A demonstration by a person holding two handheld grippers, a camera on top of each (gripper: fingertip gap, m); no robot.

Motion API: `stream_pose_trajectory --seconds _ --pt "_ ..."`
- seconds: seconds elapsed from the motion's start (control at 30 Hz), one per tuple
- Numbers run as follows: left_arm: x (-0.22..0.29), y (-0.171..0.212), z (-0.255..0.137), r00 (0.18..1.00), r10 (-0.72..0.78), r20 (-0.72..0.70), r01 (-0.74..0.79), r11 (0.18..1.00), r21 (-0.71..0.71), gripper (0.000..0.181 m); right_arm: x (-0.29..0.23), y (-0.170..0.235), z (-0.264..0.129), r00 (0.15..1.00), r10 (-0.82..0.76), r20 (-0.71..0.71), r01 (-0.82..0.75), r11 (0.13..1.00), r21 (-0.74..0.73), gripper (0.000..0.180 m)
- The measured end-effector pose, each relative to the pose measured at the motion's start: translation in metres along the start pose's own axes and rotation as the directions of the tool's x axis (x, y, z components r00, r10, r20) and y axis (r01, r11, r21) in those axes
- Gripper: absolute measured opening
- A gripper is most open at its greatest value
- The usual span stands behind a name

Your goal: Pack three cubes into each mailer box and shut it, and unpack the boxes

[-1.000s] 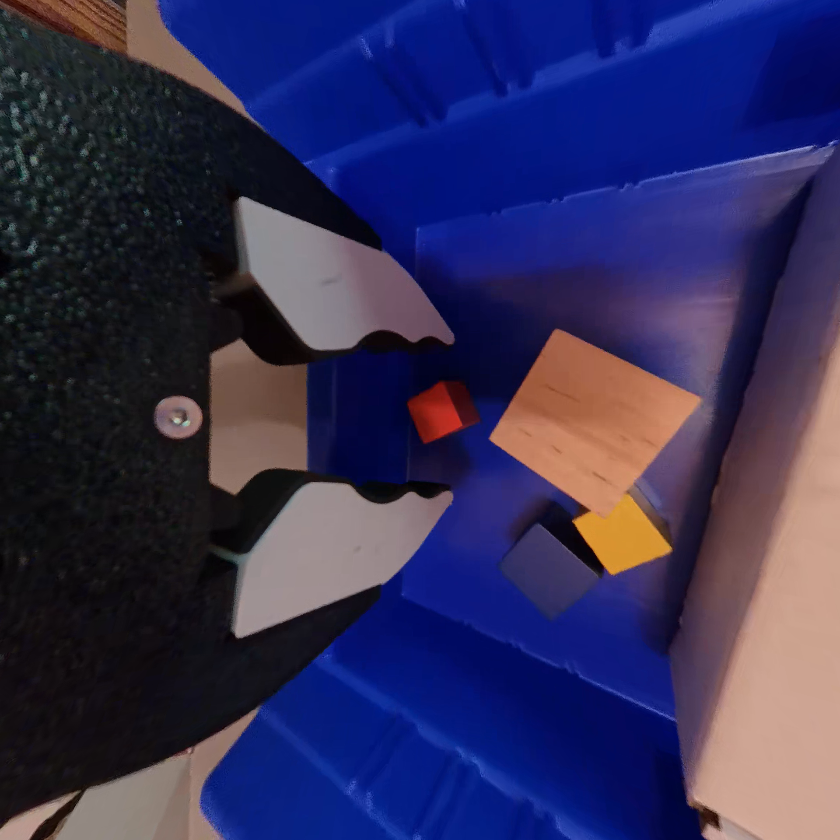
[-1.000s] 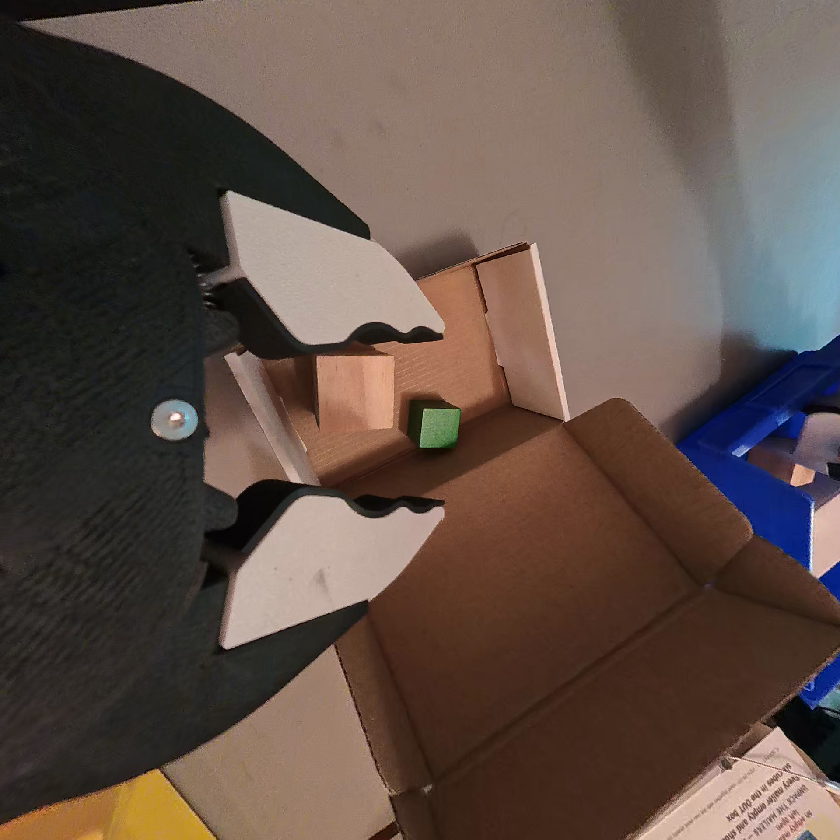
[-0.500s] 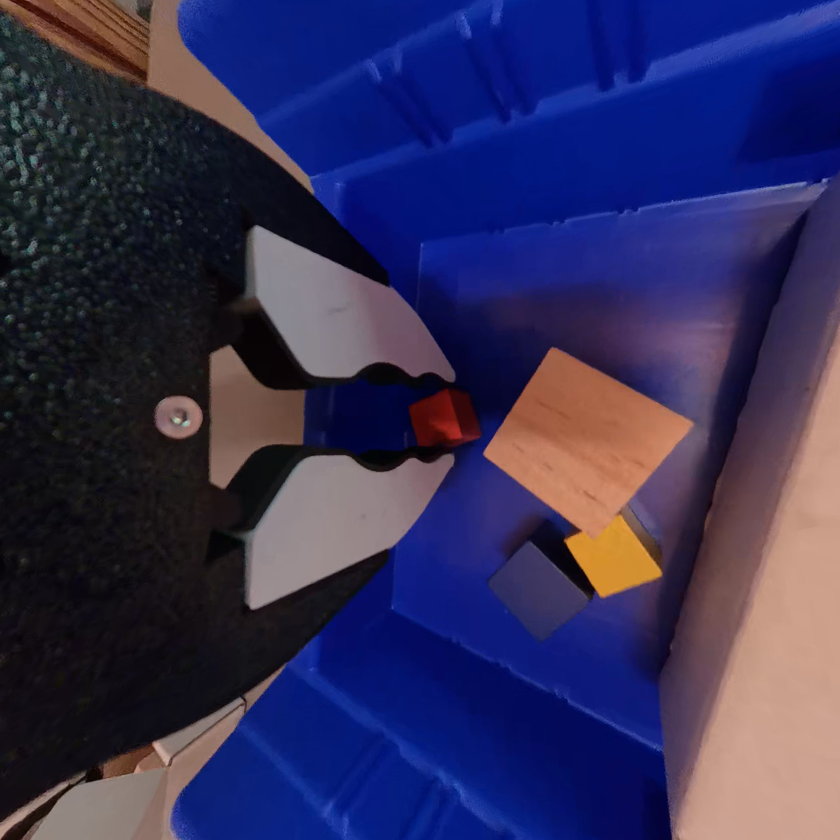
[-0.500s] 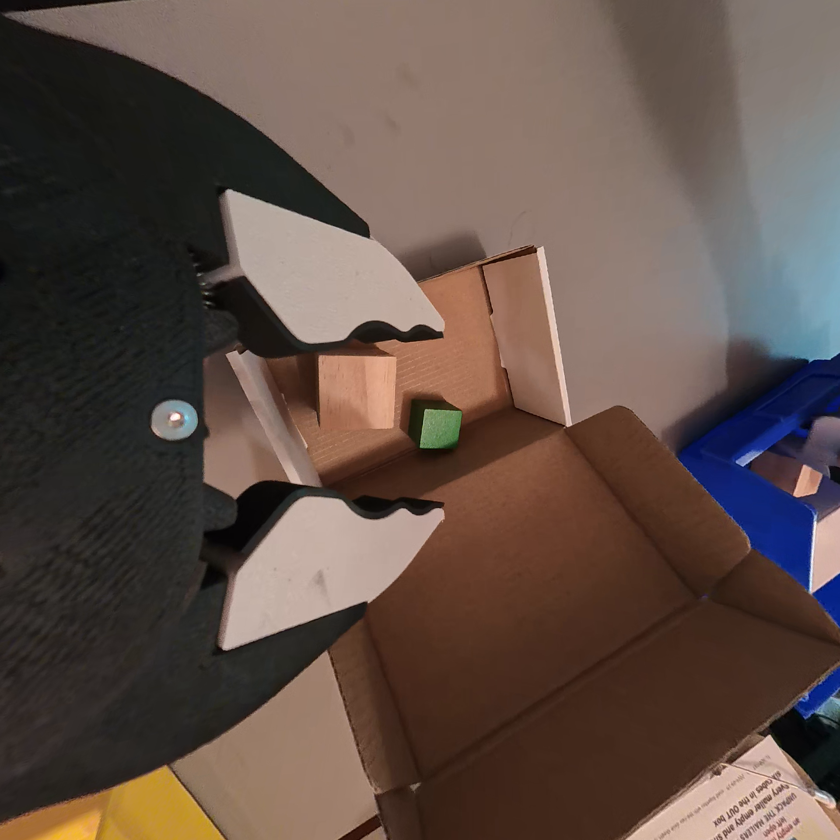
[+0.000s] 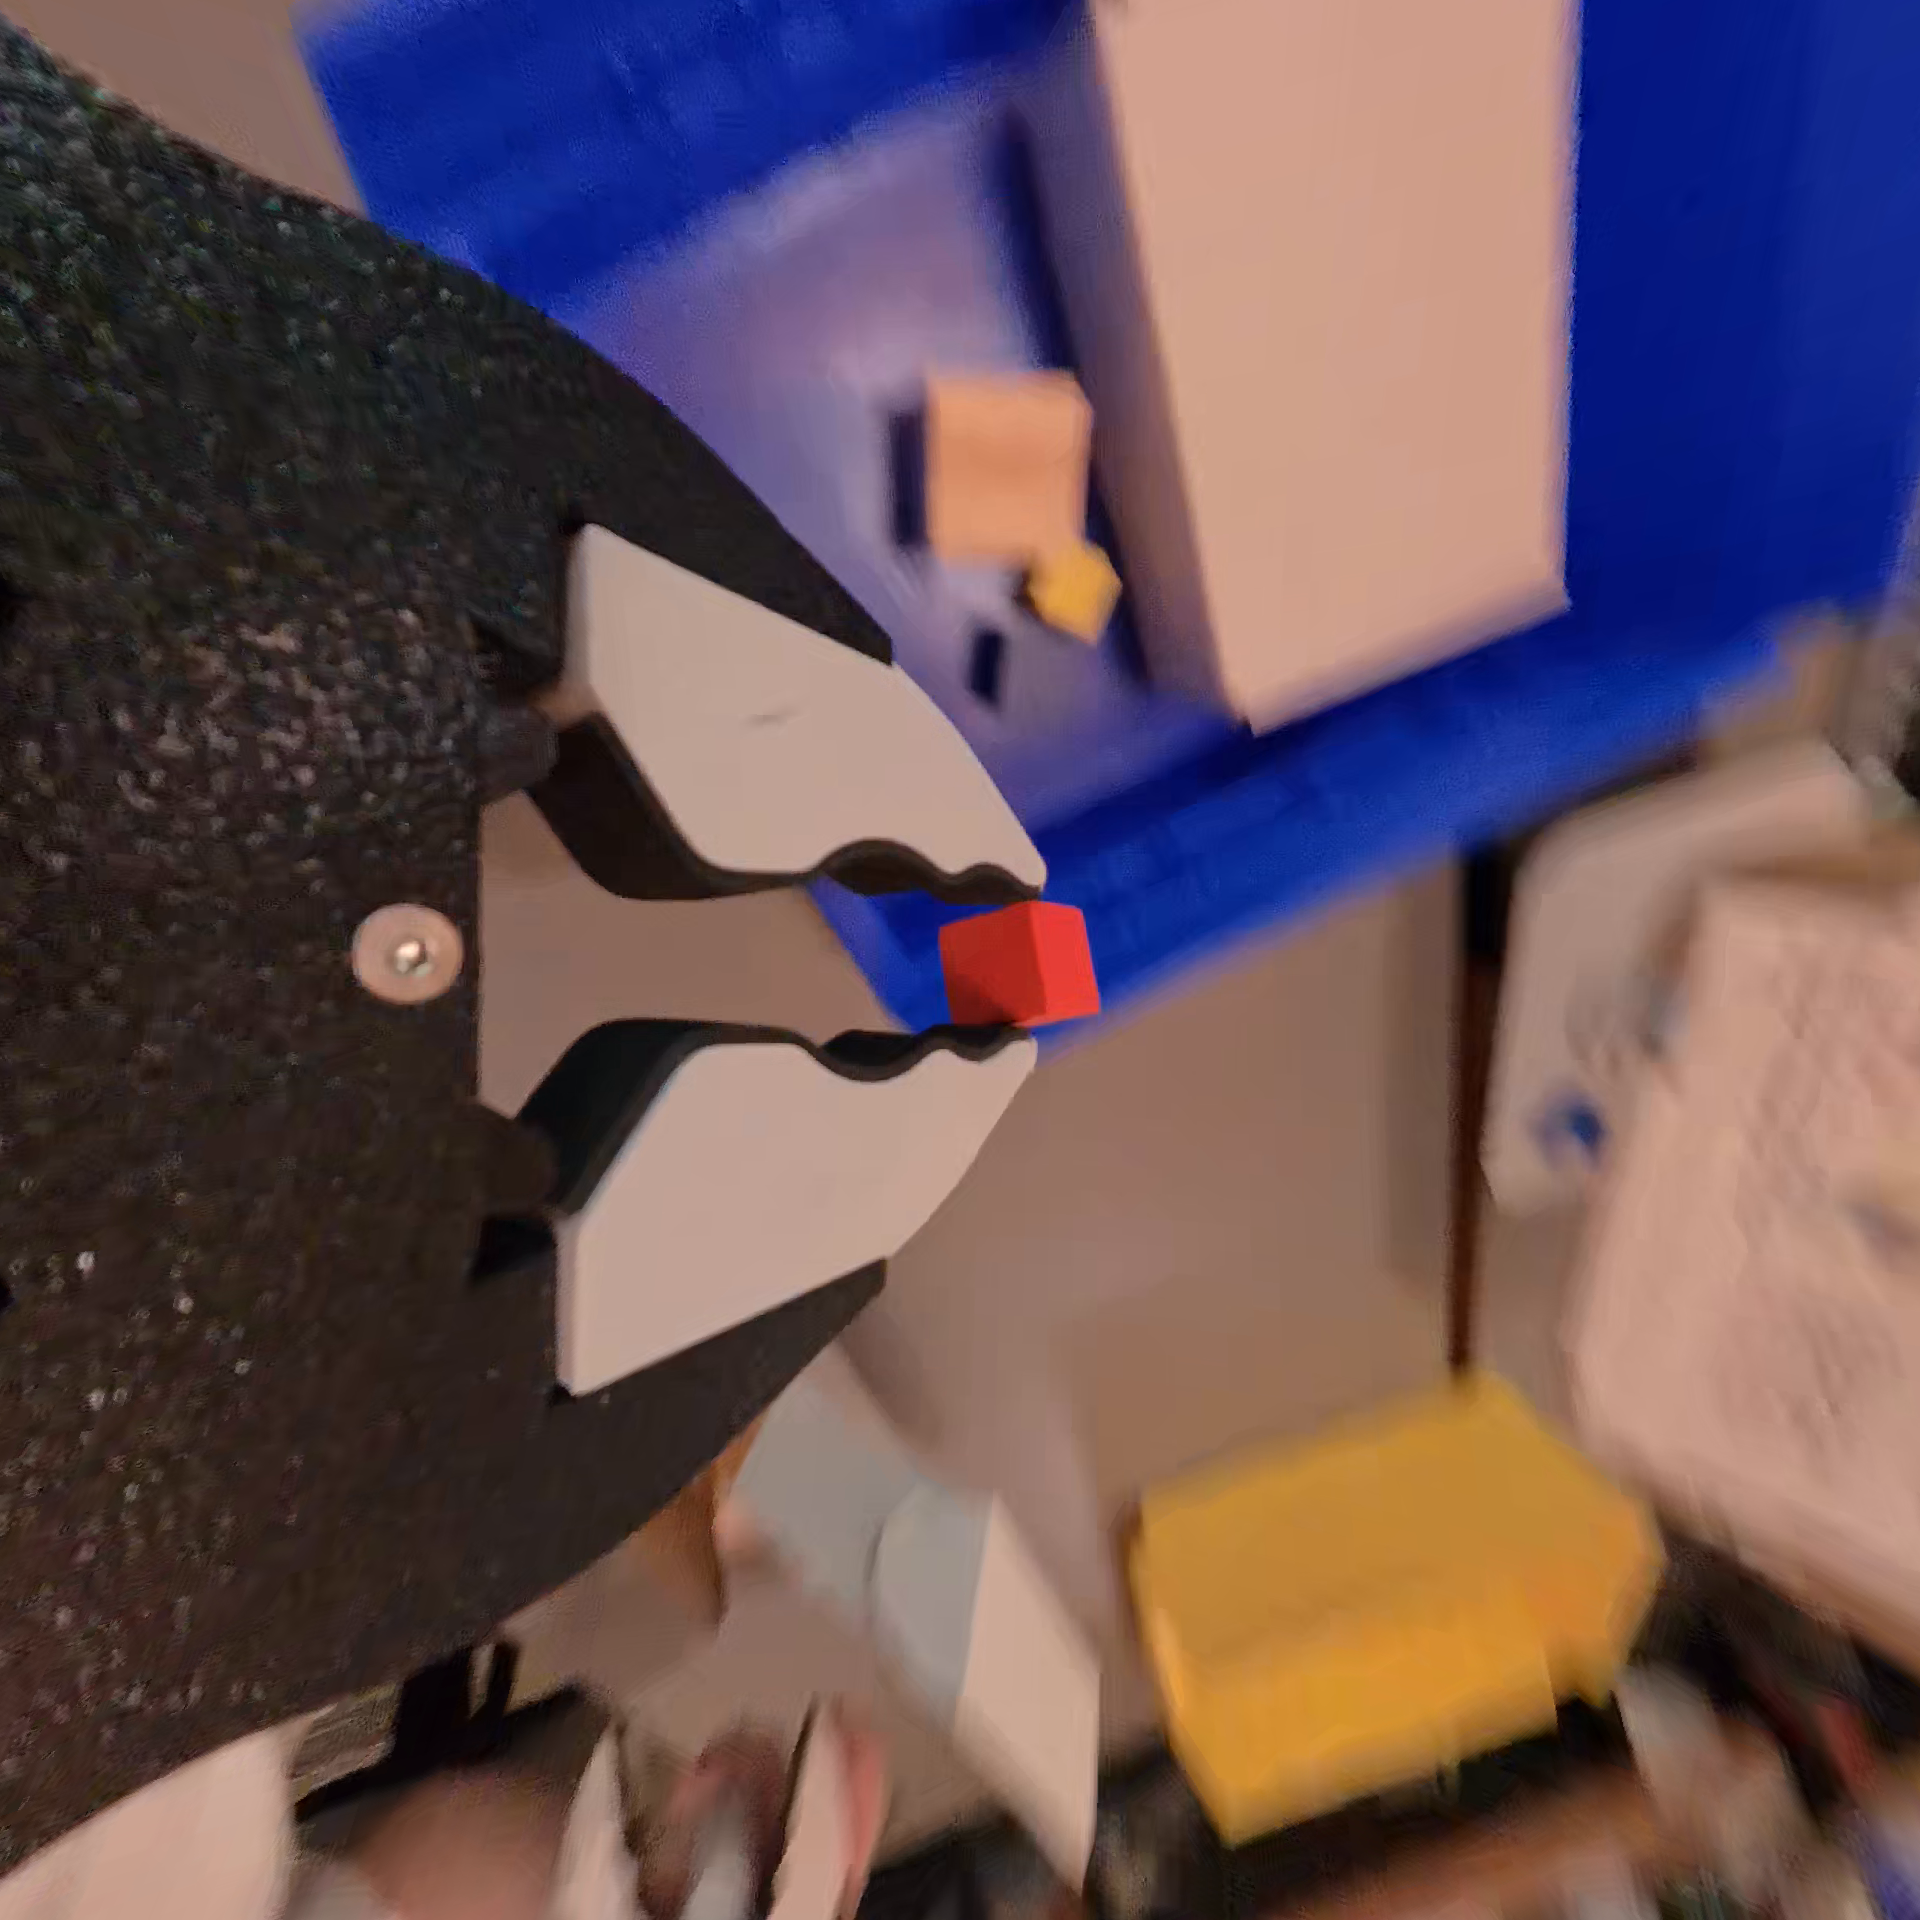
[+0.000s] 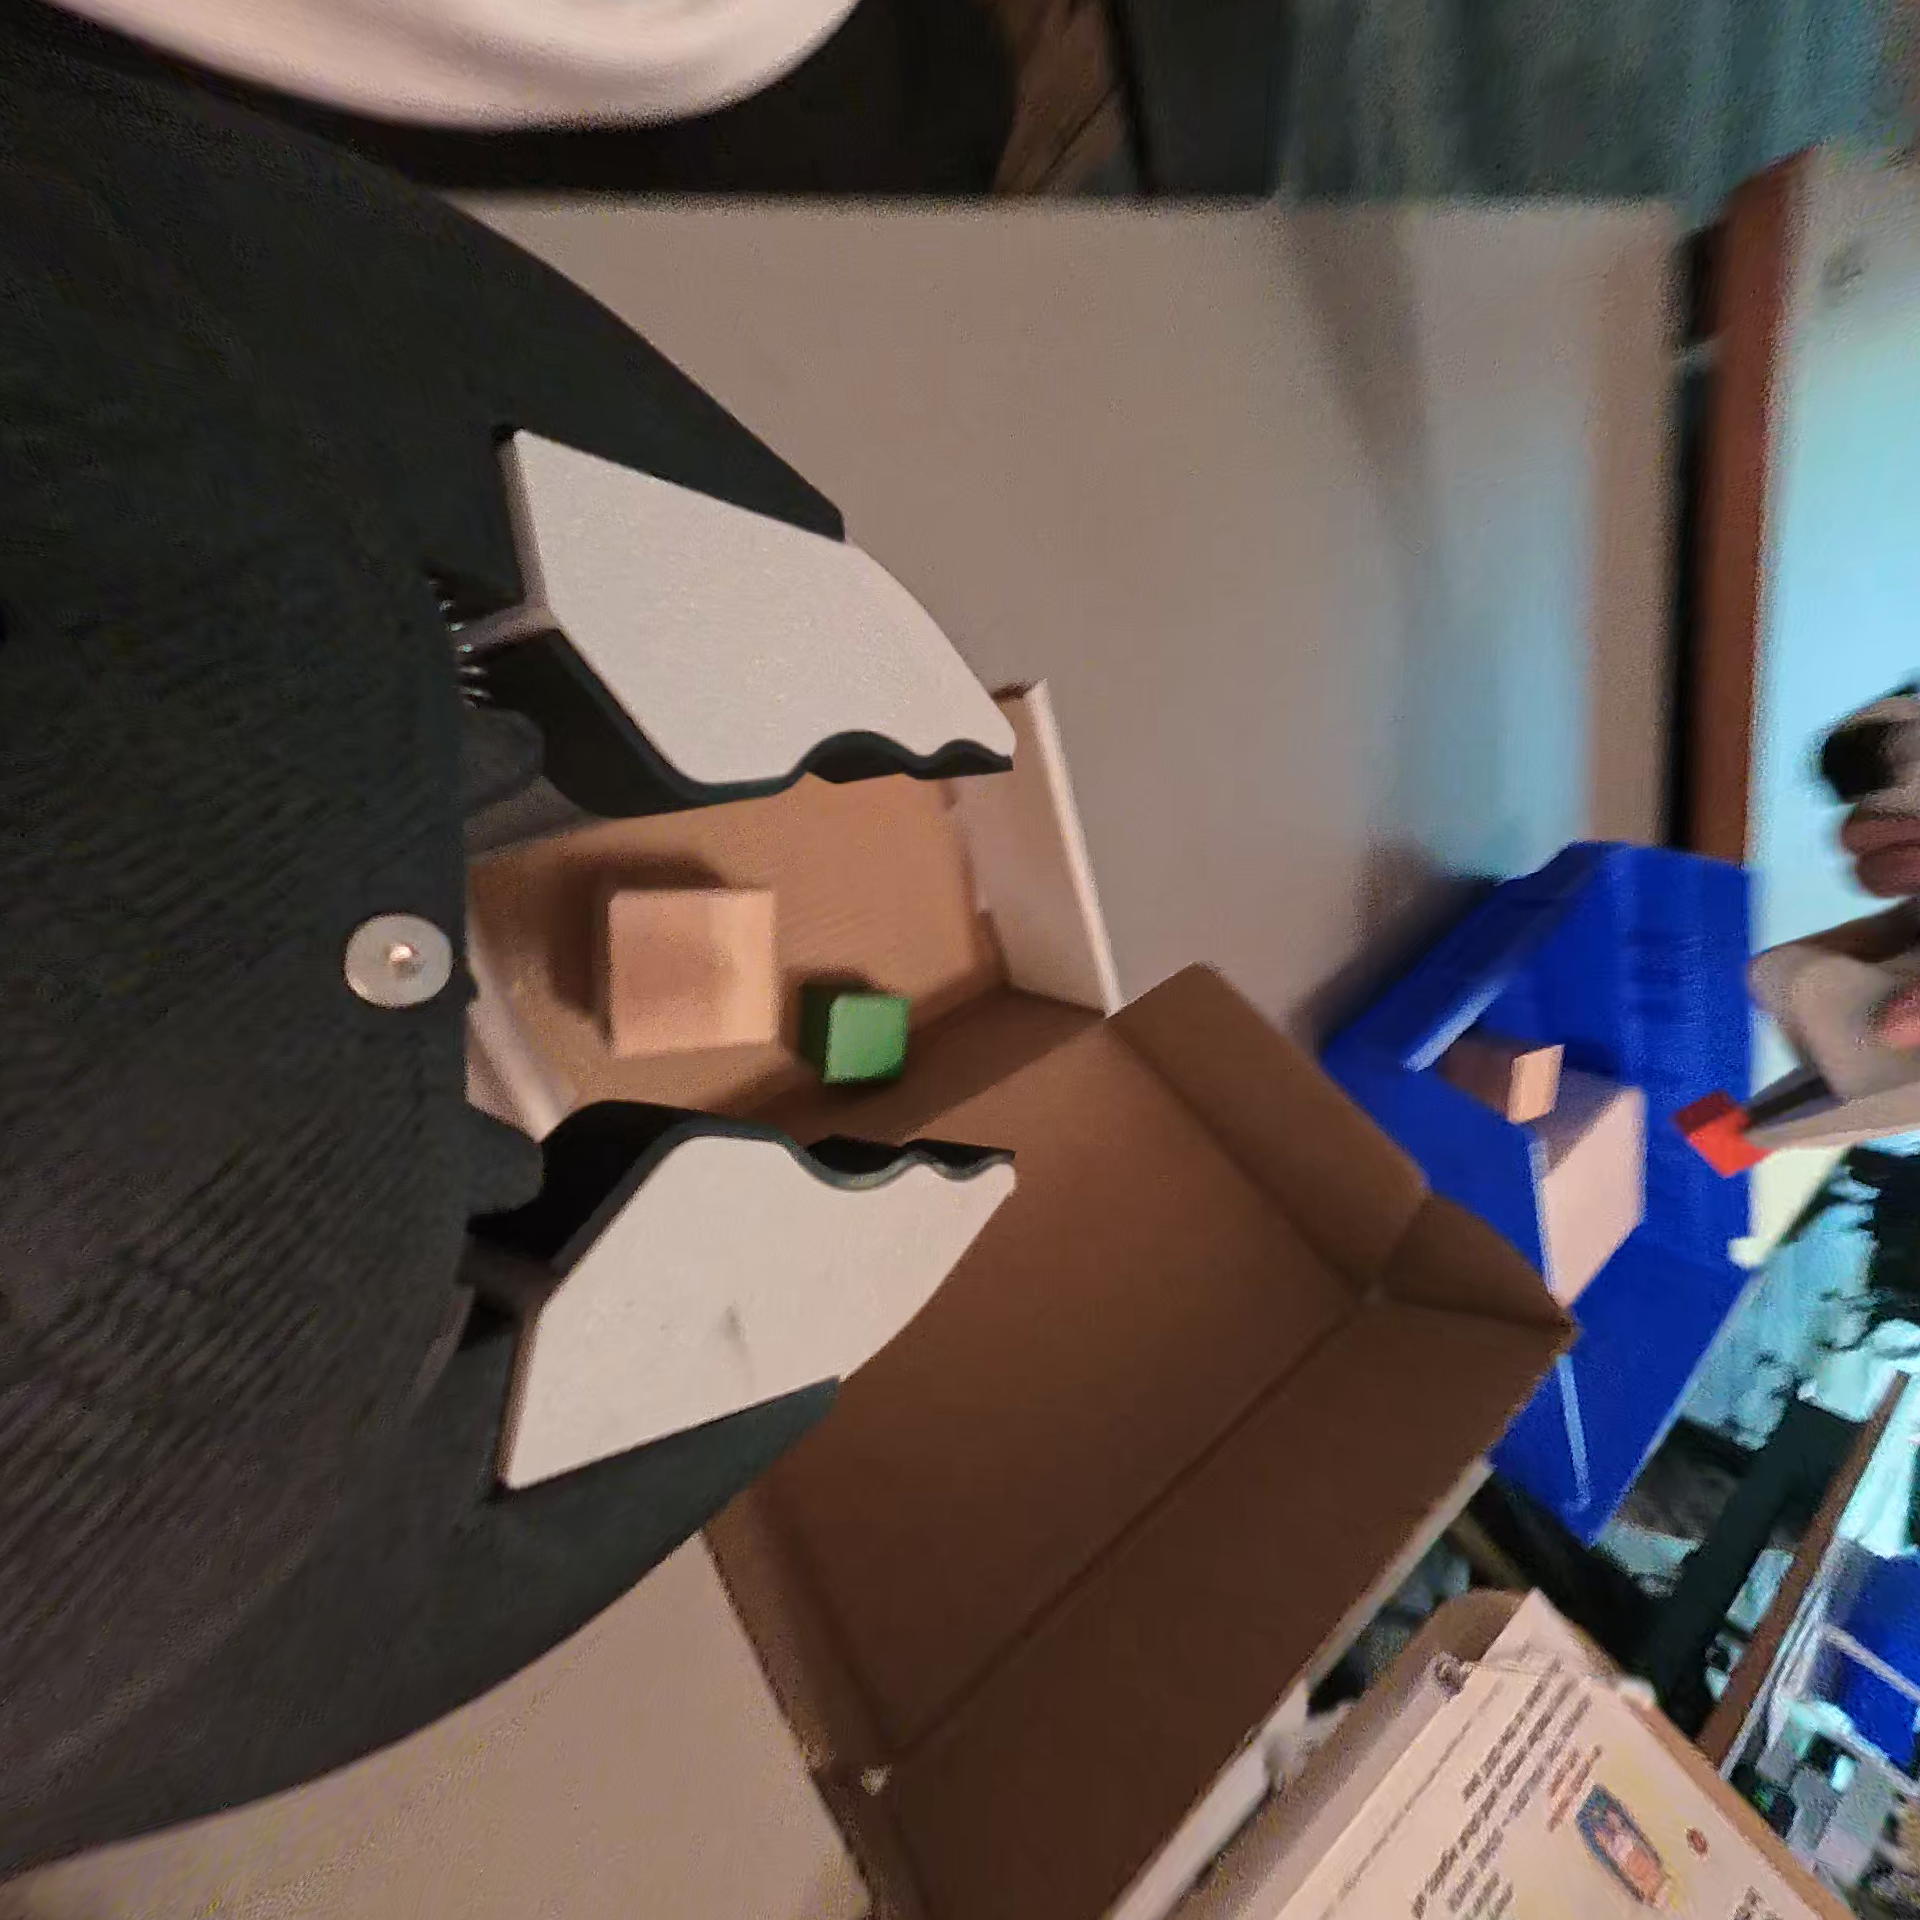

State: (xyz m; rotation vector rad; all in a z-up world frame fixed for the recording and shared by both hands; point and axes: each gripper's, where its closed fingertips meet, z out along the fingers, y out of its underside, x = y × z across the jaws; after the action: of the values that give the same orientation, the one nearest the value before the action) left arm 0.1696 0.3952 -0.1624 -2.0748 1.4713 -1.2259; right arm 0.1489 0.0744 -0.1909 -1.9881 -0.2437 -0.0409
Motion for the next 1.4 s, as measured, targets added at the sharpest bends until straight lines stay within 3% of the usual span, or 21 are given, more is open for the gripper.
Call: stream_pose_trajectory --seconds 0.07,0.17,0.27,0.4,0.57,0.73,0.8,0.83,0.87,0.93,1.0,1.03,1.07,1.17,1.27,1.4 --pt "0.057 -0.003 -0.019 0.961 0.159 -0.227 -0.12 0.977 0.175 0.021 -0.013 -0.02 -0.004 0.983 0.135 0.127 -0.15 0.982 0.118 0.067" --pt "0.131 0.021 -0.047 0.805 0.445 -0.393 -0.278 0.867 0.414 0.021 -0.036 -0.053 -0.015 0.861 0.303 0.408 -0.418 0.879 0.23 0.07" --pt "0.187 0.06 -0.058 0.643 0.654 -0.399 -0.377 0.723 0.579 0.021 -0.052 -0.067 -0.019 0.691 0.403 0.6 -0.61 0.77 0.185 0.081" --pt "0.242 0.104 -0.063 0.482 0.819 -0.31 -0.418 0.526 0.741 0.021 -0.061 -0.067 -0.005 0.588 0.491 0.643 -0.7 0.707 0.1 0.085" --pt "0.272 0.141 -0.053 0.374 0.907 -0.194 -0.537 0.383 0.751 0.021 -0.068 -0.078 -0.006 0.358 0.543 0.759 -0.829 0.559 -0.008 0.069" --pt "0.28 0.165 -0.033 0.285 0.95 -0.131 -0.686 0.297 0.664 0.021 -0.077 -0.07 0.004 0.32 0.567 0.759 -0.826 0.559 -0.069 0.066" --pt "0.281 0.172 -0.026 0.26 0.956 -0.138 -0.713 0.286 0.641 0.021 -0.077 -0.069 0.006 0.33 0.571 0.752 -0.825 0.562 -0.064 0.062" --pt "0.28 0.174 -0.023 0.262 0.955 -0.138 -0.721 0.289 0.63 0.021 -0.076 -0.068 0.006 0.341 0.564 0.752 -0.819 0.571 -0.057 0.055" --pt "0.278 0.174 -0.019 0.265 0.956 -0.128 -0.735 0.286 0.615 0.021 -0.077 -0.069 0.003 0.342 0.536 0.772 -0.811 0.584 -0.047 0.034" --pt "0.276 0.174 -0.013 0.309 0.94 -0.148 -0.731 0.334 0.595 0.02 -0.073 -0.065 0.004 0.366 0.542 0.757 -0.794 0.605 -0.049 0.029" --pt "0.27 0.174 -0.004 0.373 0.914 -0.163 -0.739 0.398 0.543 0.022 -0.064 -0.055 0.007 0.489 0.53 0.692 -0.73 0.683 -0.007 0.028" --pt "0.266 0.169 0.001 0.402 0.907 -0.124 -0.749 0.403 0.525 0.032 -0.054 -0.048 0.009 0.571 0.53 0.626 -0.693 0.72 0.023 0.028" --pt "0.264 0.165 0.003 0.42 0.903 -0.088 -0.752 0.4 0.524 0.041 -0.039 -0.038 0.011 0.66 0.534 0.529 -0.652 0.757 0.049 0.028" --pt "0.256 0.149 0.007 0.501 0.865 -0.012 -0.738 0.435 0.516 0.039 0.004 0.001 0.011 0.873 0.451 0.184 -0.462 0.887 0.02 0.029" --pt "0.245 0.14 0.018 0.577 0.816 0.024 -0.726 0.5 0.472 0.034 0.02 0.02 0.009 0.952 0.306 0.021 -0.304 0.951 -0.058 0.029" --pt "0.24 0.143 0.028 0.592 0.805 0.023 -0.732 0.526 0.433 0.029 -0.002 0.027 0.025 0.981 0.185 0.057 -0.177 0.976 -0.125 0.029"
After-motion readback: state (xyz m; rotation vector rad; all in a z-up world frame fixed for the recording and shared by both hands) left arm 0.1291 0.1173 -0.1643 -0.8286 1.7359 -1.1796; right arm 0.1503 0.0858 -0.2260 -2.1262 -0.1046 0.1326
